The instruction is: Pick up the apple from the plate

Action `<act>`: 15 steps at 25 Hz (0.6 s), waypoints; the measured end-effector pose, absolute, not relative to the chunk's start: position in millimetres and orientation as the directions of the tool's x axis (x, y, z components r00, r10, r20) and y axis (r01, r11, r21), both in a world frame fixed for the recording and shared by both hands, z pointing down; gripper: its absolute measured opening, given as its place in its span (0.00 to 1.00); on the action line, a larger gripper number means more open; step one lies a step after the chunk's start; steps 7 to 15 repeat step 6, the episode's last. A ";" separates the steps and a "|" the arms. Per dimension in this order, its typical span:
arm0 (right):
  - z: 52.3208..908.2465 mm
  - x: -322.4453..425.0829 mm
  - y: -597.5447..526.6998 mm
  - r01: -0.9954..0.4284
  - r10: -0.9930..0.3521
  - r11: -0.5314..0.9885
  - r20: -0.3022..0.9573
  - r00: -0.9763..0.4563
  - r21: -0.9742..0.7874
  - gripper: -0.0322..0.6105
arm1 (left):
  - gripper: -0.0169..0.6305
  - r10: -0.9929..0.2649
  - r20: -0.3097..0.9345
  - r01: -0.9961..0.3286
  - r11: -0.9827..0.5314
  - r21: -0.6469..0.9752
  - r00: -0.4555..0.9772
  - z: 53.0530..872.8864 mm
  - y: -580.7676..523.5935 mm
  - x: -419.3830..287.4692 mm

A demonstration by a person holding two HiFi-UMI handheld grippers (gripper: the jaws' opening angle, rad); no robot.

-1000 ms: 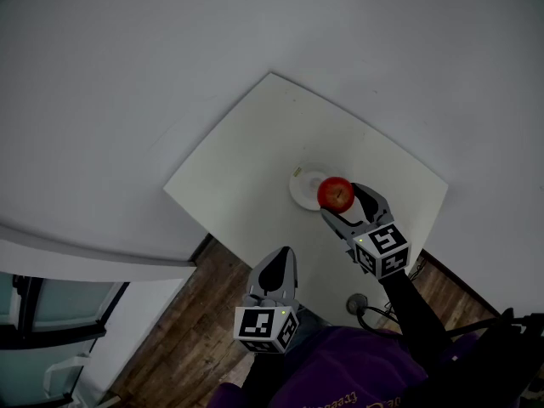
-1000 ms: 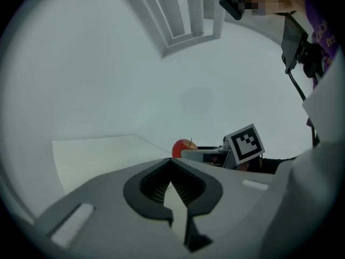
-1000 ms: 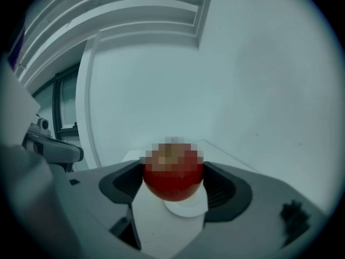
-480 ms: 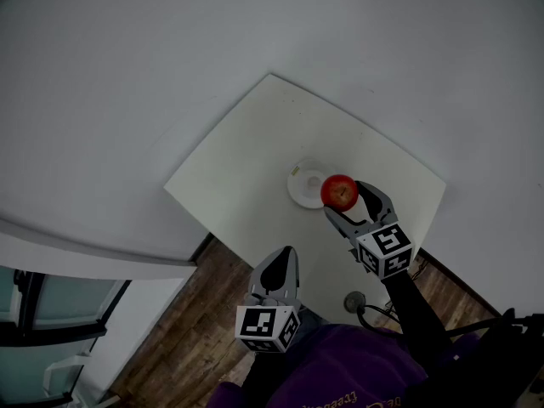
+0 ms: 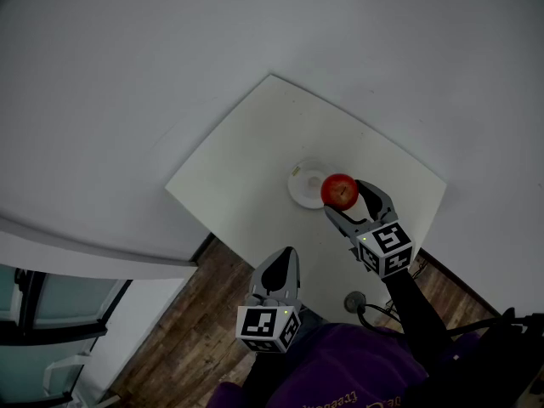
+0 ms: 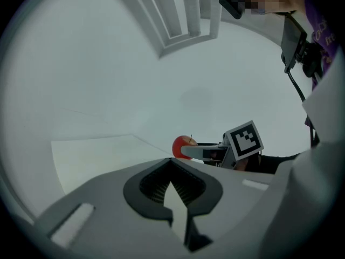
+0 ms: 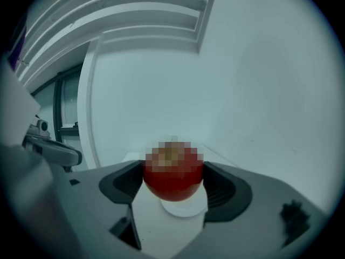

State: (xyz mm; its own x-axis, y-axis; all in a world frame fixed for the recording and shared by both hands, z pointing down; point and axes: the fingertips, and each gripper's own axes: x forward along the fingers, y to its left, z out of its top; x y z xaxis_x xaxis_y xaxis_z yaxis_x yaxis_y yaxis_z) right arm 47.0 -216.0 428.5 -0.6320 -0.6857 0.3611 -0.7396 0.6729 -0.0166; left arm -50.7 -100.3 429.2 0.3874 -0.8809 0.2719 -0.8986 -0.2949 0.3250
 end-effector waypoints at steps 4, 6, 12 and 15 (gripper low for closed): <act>429.3 46.2 -216.9 -0.736 -0.682 0.677 0.364 -0.634 -0.015 0.60 | 0.04 -0.883 0.264 -0.896 -0.295 0.332 0.389 428.5 -101.2 -50.2; 429.5 46.0 -217.2 -0.736 -0.681 0.677 0.365 -0.634 -0.014 0.60 | 0.04 -0.882 0.267 -0.897 -0.295 0.330 0.388 428.9 -101.0 -50.6; 429.5 46.0 -217.2 -0.736 -0.681 0.677 0.365 -0.634 -0.014 0.60 | 0.04 -0.882 0.267 -0.897 -0.295 0.330 0.388 428.9 -101.0 -50.6; 429.5 46.0 -217.2 -0.736 -0.681 0.677 0.365 -0.634 -0.014 0.60 | 0.04 -0.882 0.267 -0.897 -0.295 0.330 0.388 428.9 -101.0 -50.6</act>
